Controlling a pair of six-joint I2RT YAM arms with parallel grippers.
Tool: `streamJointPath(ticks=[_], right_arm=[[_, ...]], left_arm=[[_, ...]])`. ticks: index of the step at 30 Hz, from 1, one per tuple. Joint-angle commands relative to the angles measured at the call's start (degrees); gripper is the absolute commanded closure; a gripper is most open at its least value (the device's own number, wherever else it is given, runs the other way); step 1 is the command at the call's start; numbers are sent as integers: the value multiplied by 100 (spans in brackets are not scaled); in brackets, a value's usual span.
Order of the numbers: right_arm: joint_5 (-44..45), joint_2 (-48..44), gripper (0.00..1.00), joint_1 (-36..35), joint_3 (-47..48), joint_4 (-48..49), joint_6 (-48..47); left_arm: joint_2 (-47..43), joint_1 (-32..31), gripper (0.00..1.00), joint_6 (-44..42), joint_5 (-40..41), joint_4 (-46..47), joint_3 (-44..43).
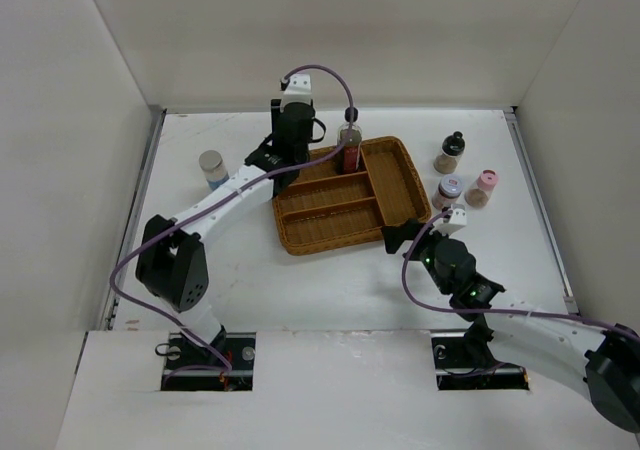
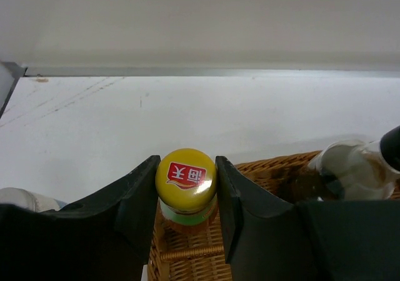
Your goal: Organize the condiment bottles
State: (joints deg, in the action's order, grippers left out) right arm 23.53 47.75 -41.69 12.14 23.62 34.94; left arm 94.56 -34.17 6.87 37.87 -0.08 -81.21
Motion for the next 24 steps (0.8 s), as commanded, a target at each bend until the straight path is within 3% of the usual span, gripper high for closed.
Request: streamJointPath(ticks=[1,19,21,24], right_arm=[[-59,-73,0,-54,-10,284,13],[-59,33,0,-36,-10,310,4],[-59,33,0,-36,-10,310,4],[-59,33,0,-36,-10,310,4]], left_arm=[[-149,21,87,-55,2,711,-308],[-17,205,85,552,-306,1370,975],[-43,214,82,569,-280,1449,1151],[-105,205,70,639,-219,1589,1423]])
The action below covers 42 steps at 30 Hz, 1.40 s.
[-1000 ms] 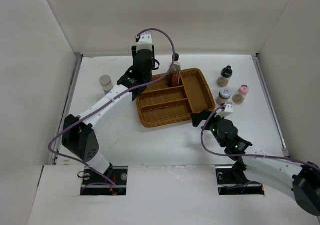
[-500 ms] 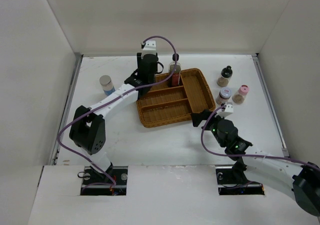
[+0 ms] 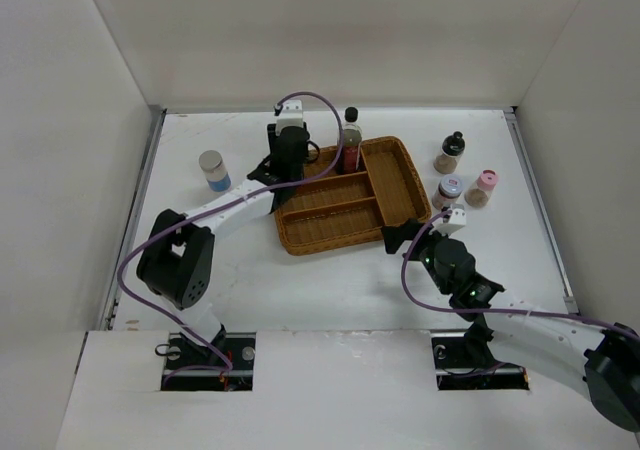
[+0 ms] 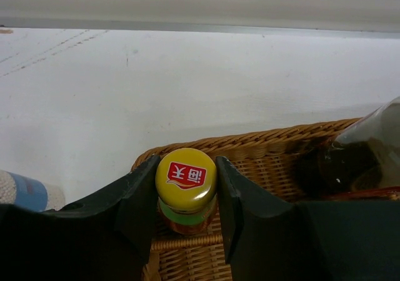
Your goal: Organize the condiment bottles
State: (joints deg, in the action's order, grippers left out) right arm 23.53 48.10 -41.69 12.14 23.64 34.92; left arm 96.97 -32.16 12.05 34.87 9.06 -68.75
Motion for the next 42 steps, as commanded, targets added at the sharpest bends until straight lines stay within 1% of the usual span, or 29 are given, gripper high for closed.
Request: streamJointPath(ticks=[1,5,7,9,12,16,17,20,22,24,28,35,42], right_arm=[[-59,-2,0,-36,-10,308,6],[-59,-2,0,-27,-10,308,6],[-59,-2,0,-27,-10,308,6],[-59,7,0,-27,-10,308,6],[-59,7,0,-27,-10,308,6],[-59,15,0,-27,-10,308,6],[-59,24,0,-27,-10,308,6],[-59,33,0,-19,-10,308,6],[-59,33,0,-19,-10,308,6],[-59,51,0,-36,-10,326,6],[-59,68,0,-54,-1,334,6],[-41,16,0,-54,8,334,6],[-41,-151,0,-54,-10,290,-2]], left_arm=[[-371,4,66,139,107,720,265],[-556,-5,48,183,221,852,520],[-670,-14,41,192,257,887,617],[-767,-22,37,192,257,896,670],[-898,-31,34,201,257,896,731],[-1206,-57,20,245,292,843,819],[-1398,-58,17,253,327,843,906],[-1960,-14,11,341,424,843,1196],[-2347,100,10,455,433,782,1416],[-2559,311,10,630,450,476,1540],[-2560,925,10,1254,328,-254,1663],[-2051,1761,10,1493,292,-300,1742],[-1541,2122,12,1458,222,-299,1479]])
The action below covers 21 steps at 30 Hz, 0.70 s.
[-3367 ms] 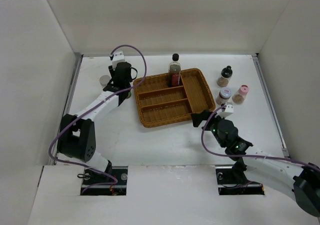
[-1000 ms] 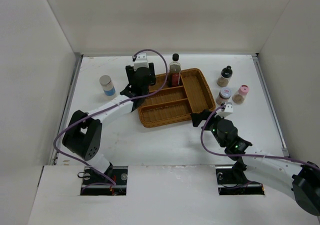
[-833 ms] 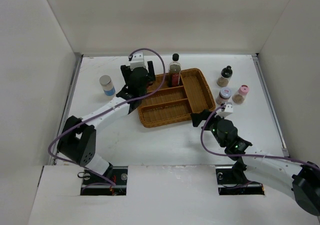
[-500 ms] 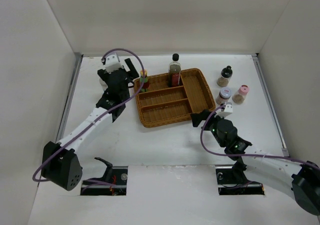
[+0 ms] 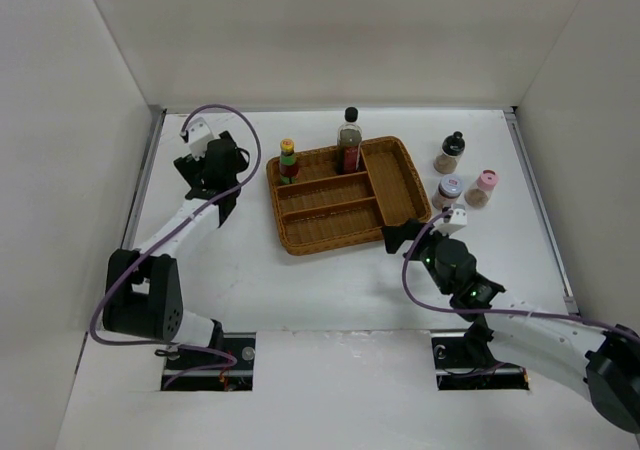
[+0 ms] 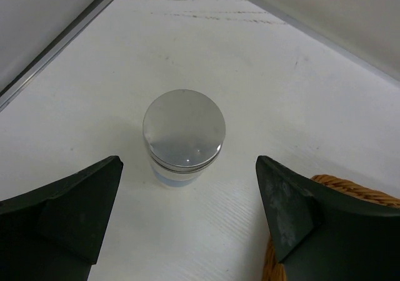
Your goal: Organize the condiment bottles
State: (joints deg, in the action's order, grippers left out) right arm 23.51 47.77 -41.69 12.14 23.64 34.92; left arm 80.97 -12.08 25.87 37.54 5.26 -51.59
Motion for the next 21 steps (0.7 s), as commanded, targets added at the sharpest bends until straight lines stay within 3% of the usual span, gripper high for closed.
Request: streamJointPath(ticks=[1,11,14,17,19,21], right_arm=[[-48,-136,0,-54,-10,290,-2],[49,-584,0,-177,-107,273,-55],[49,-558,0,-186,-98,273,-55],[40,-549,0,-186,-80,273,-64],[57,-602,0,-212,-80,264,-90],[66,-637,0,-221,-80,255,-90]], left_arm=[[129,157,12,76,-62,81,-281],[692,386,19,-29,-265,89,-747],[789,395,31,-55,-265,81,-808],[728,404,56,-64,-256,98,-739],[387,395,65,-38,-160,168,-511],[-219,334,67,-38,51,326,-169]])
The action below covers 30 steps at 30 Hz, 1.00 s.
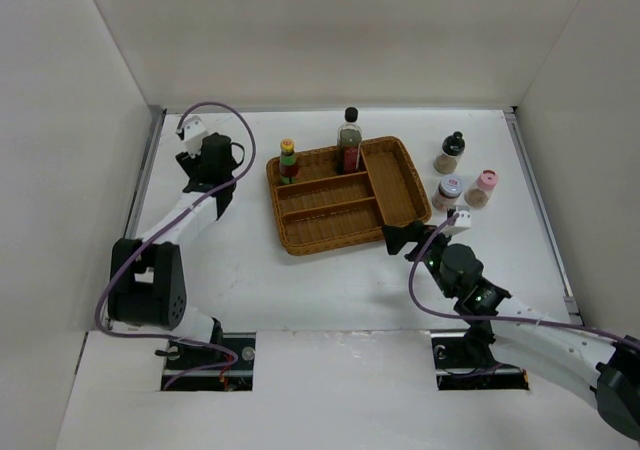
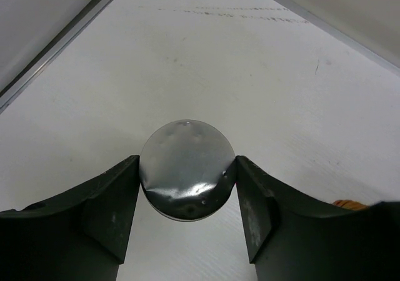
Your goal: Organize the condiment bottles
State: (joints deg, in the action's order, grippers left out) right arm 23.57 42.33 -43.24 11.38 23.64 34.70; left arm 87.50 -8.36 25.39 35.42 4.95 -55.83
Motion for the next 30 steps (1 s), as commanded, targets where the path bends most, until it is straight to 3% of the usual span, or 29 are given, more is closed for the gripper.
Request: streamJointPath(ticks=[1,6,11,18,30], right_arm=[[60,-93,0,-66,-4,255,-68],[60,-66,0,-66,49,256,-68],[86,-303,0,-57,110,107,-33],[104,-321,0,-74,268,-70,11],[499,-497,0,-356,321,-465,72]], left_arm=[[-1197,-108,67,1,307,375,405],[-2569,-749,69,-130,317,51,872],[-3195,-1767,70,-60,272,-319,1136],[-2749,-2876,70,-86,308,207,750],[-1763,-2860,70,-315,-96,1078,354]])
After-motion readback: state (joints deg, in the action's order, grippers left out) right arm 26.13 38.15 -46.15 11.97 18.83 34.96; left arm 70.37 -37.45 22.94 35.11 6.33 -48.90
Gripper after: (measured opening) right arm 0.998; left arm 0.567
